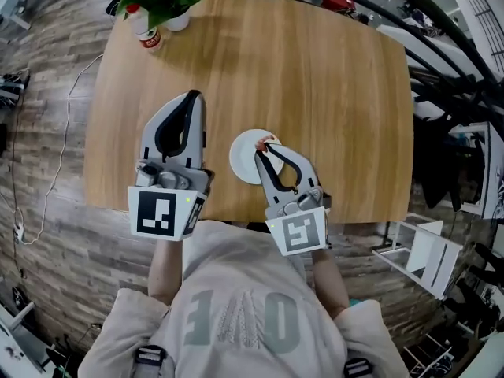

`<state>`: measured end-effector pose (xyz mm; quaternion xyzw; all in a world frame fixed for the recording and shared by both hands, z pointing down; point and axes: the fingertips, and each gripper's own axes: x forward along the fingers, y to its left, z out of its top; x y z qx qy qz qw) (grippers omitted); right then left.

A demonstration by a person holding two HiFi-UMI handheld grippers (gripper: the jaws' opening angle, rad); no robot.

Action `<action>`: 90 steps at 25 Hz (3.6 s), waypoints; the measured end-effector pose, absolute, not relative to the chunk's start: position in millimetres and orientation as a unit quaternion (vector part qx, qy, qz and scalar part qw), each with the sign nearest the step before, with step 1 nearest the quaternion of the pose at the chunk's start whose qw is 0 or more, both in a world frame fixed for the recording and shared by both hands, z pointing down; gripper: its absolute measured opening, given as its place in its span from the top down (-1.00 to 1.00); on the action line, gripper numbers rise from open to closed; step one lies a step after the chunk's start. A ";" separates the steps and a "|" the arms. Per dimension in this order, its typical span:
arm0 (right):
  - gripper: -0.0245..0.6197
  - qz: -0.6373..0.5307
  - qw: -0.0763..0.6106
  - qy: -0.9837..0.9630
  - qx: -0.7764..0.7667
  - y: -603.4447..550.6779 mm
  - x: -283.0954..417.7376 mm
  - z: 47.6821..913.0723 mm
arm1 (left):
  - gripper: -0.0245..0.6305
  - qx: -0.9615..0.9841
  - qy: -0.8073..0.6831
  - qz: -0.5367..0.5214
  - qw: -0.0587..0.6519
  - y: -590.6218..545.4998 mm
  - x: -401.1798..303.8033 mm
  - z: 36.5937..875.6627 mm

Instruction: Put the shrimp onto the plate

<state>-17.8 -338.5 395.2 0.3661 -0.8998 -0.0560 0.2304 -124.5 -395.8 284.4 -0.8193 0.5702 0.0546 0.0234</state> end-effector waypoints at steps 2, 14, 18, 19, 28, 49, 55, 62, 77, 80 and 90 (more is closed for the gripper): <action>0.72 -0.057 0.245 -0.910 0.330 -341.0 -18.9 412.2 | 0.90 -0.817 0.573 0.049 0.031 -398.0 -115.4 285.3; 0.72 0.005 0.354 -0.919 0.173 -333.0 -25.3 542.2 | 0.90 -0.796 0.604 -0.006 0.035 -403.5 -95.2 321.2; 0.72 0.017 0.387 -0.912 0.137 -334.8 -29.2 564.3 | 0.90 -0.786 0.616 -0.016 0.038 -410.9 -102.5 323.6; 0.72 0.020 0.392 -0.910 0.131 -336.4 -29.9 569.2 | 0.90 -0.785 0.619 -0.016 0.037 -412.8 -103.3 325.0; 0.72 0.037 0.425 -0.896 0.119 -336.8 -36.3 594.8 | 0.90 -0.771 0.637 -0.021 0.019 -409.9 -111.1 336.2; 0.51 0.029 0.345 -0.921 0.179 -352.5 -55.4 530.7 | 0.90 -0.772 0.634 -0.001 0.049 -402.7 -120.2 309.8; 0.52 0.019 0.190 -0.944 0.268 -385.2 -56.1 418.8 | 0.90 -0.783 0.618 0.011 0.073 -401.7 -104.8 285.3; 0.85 -0.017 0.033 -0.929 0.368 -401.2 -1.0 306.7 | 0.90 -0.796 0.587 -0.026 0.146 -398.1 -65.3 253.0; 0.86 -0.049 0.008 -0.887 0.459 -401.4 67.8 281.3 | 0.90 -0.816 0.543 -0.024 0.196 -386.7 -18.7 221.9; 0.86 -0.043 0.000 -0.887 0.460 -400.6 66.4 278.4 | 0.90 -0.816 0.545 -0.028 0.193 -386.2 -18.0 224.4; 0.86 -0.066 0.032 -0.889 0.451 -393.0 55.0 289.2 | 0.90 -0.819 0.540 -0.033 0.191 -384.2 -17.5 230.1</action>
